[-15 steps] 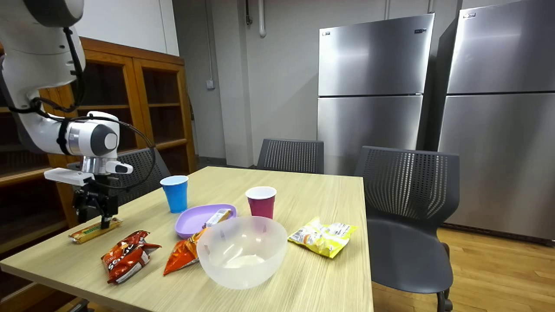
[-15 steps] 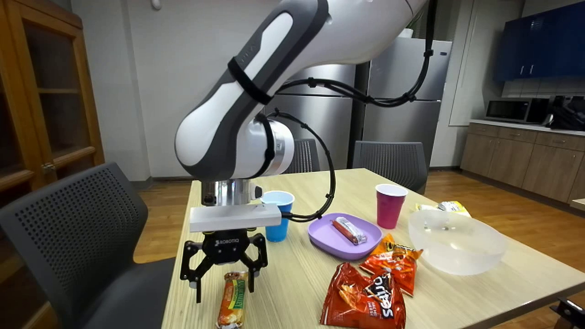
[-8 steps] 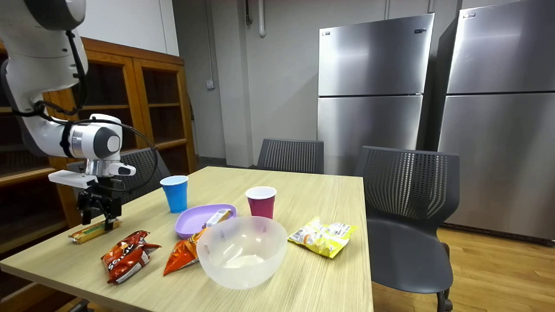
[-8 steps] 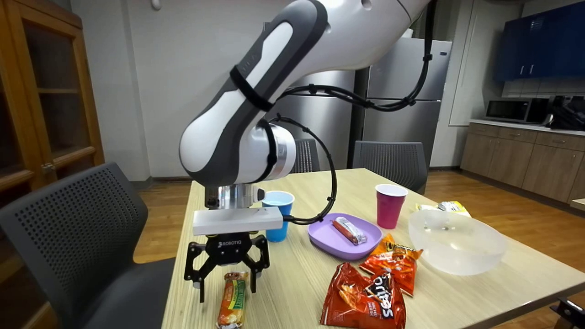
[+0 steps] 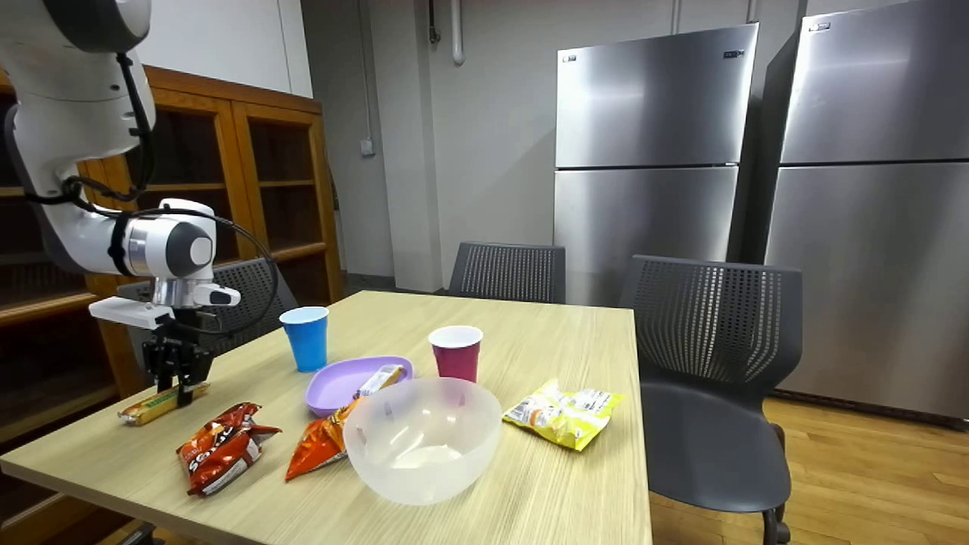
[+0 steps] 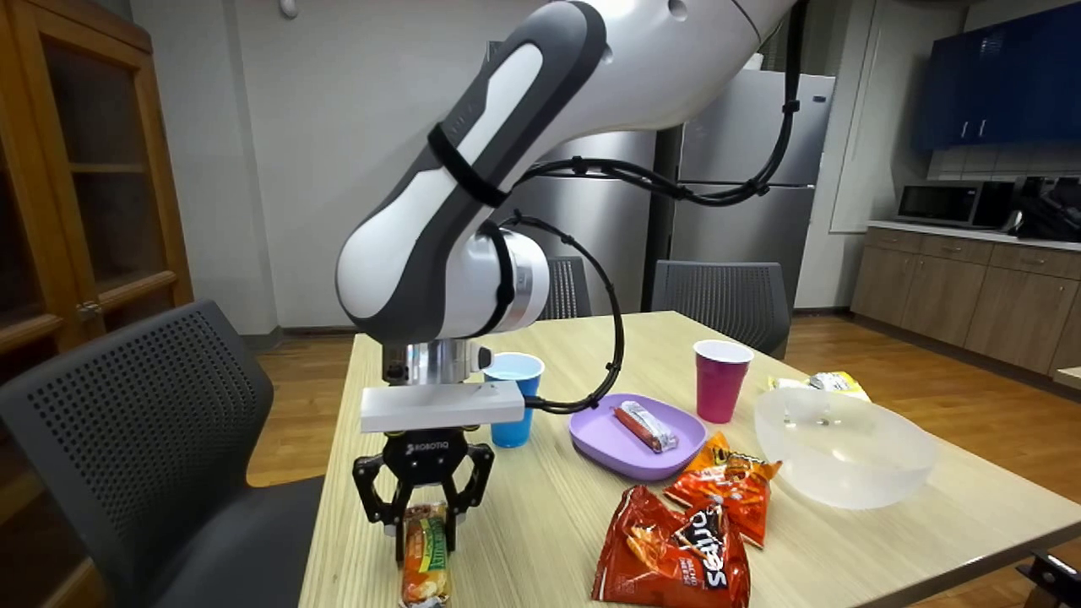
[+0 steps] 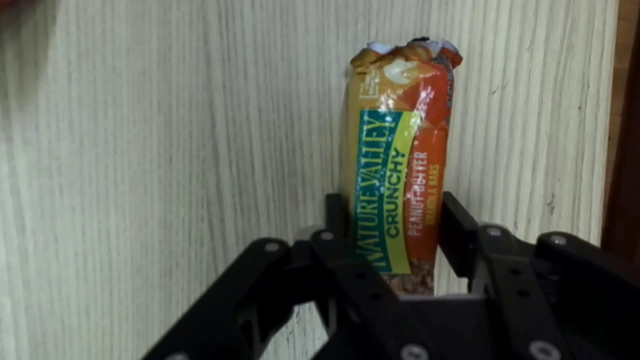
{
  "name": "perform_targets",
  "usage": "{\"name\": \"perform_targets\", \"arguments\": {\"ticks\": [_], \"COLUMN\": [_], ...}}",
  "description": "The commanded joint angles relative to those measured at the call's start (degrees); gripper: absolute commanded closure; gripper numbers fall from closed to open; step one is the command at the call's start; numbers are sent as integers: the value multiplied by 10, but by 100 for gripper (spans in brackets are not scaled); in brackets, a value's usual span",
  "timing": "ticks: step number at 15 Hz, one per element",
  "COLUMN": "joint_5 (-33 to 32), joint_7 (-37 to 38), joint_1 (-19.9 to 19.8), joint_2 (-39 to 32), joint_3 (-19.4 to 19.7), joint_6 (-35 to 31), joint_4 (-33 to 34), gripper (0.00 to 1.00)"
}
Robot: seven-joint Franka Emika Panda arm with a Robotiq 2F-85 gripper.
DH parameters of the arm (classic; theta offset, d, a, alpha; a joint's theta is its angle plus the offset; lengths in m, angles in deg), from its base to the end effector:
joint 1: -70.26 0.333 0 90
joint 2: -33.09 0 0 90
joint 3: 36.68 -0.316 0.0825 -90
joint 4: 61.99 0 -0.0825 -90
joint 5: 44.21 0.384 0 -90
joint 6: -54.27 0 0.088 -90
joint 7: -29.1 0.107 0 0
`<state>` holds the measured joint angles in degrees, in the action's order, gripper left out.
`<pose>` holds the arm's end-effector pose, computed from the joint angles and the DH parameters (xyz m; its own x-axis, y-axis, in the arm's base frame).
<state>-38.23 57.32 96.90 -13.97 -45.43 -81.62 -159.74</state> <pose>0.5315 0.3716 0.1076 0.9752 0.0130 -0.2209 -0.0038 -0.9971 -0.0754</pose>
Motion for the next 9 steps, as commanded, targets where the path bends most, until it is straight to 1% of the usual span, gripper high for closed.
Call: {"name": "perform_targets", "arguments": {"ticks": [1, 2, 9], "joint_5": [6, 6, 0], "joint_7": [6, 4, -21], "joint_1": [2, 1, -12], "joint_2": [0, 6, 50], "joint_3": [3, 3, 1], "joint_6": [-6, -6, 20], "joint_4": [5, 3, -16], "gripper": [80, 83, 83]}}
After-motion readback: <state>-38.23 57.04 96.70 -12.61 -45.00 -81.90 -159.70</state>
